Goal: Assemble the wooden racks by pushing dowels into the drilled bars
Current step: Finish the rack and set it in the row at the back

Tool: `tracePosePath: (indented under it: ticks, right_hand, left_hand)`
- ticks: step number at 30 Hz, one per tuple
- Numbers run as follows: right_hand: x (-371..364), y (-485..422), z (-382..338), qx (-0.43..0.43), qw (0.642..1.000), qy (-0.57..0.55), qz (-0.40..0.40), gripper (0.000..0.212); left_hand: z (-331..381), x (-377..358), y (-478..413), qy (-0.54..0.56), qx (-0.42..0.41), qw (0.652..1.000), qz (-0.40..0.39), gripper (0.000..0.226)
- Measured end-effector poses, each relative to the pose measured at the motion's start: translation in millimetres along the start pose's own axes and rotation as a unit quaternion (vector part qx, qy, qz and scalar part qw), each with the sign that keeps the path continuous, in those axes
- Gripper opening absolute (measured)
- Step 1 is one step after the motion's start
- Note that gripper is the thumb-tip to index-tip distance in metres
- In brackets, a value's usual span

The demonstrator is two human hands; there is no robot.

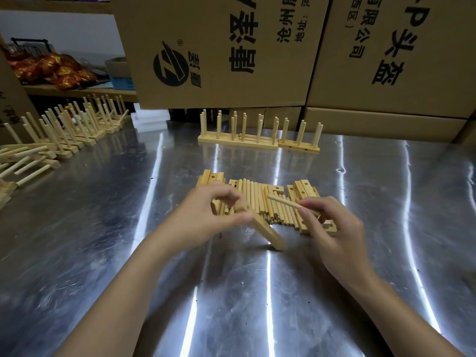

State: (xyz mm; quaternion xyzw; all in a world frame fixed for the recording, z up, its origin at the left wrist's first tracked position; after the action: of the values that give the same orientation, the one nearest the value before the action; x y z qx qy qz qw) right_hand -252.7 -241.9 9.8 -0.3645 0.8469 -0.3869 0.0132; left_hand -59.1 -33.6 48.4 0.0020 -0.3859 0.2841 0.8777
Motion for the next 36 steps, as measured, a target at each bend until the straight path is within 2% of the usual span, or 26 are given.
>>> tracePosePath:
  ticks: [2,3,5,8,15,23,28,36]
  right_hand:
    - [1.2,-0.5,-6.4,0.0,0.999,-0.032,0.018,0.01]
    - [1.5,-0.7,-10.0,0.01,0.999,-0.037,0.024,0.01]
    - [1.8,-0.7,-16.7,0.048,0.998,-0.016,0.03,0.011]
    - [1.6,-1.0,-21.9,0.09,0.996,0.019,0.024,0.016]
    - [0.5,1.0,-23.0,0.135,0.987,0.081,-0.016,0.016]
    - [3.2,0.5,-26.5,0.157,0.978,0.134,-0.028,0.013]
    - [2.0,1.5,-29.9,0.14,0.98,0.139,-0.022,0.015]
    - [1.2,2.5,-33.6,0.07,0.995,0.066,-0.027,0.014]
  left_hand:
    - [10.5,-4.9,-0.9,0.187,0.007,0.982,0.015,0.02]
    - [13.8,-8.0,-1.1,0.241,0.021,0.97,0.027,0.026]
    - [17.9,-14.1,-1.6,0.308,0.057,0.949,0.032,0.037]
    - [18.7,-21.5,-2.9,0.373,0.089,0.924,0.006,0.035]
    - [21.2,-26.1,-3.0,0.384,0.093,0.919,-0.007,0.03]
    - [19.2,-26.5,-3.9,0.346,0.09,0.933,0.042,0.029]
    - [17.8,-27.0,-3.3,0.316,0.071,0.944,0.062,0.028]
    - [16.0,-26.1,-1.8,0.291,0.056,0.953,0.062,0.021]
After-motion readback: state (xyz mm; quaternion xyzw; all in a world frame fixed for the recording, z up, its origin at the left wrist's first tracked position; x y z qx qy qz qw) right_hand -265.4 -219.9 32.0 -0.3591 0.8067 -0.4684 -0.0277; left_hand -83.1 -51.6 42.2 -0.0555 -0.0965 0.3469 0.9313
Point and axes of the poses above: each hand's wrist, its own y-axis away from the middle knuckle, its own x-axis out of the back of the hand, z = x × y, the point moved 1 cm from there along -y, towards the middle knuckle, and after that the axes turned 10 degrees about -y, right-handed, at the moved point
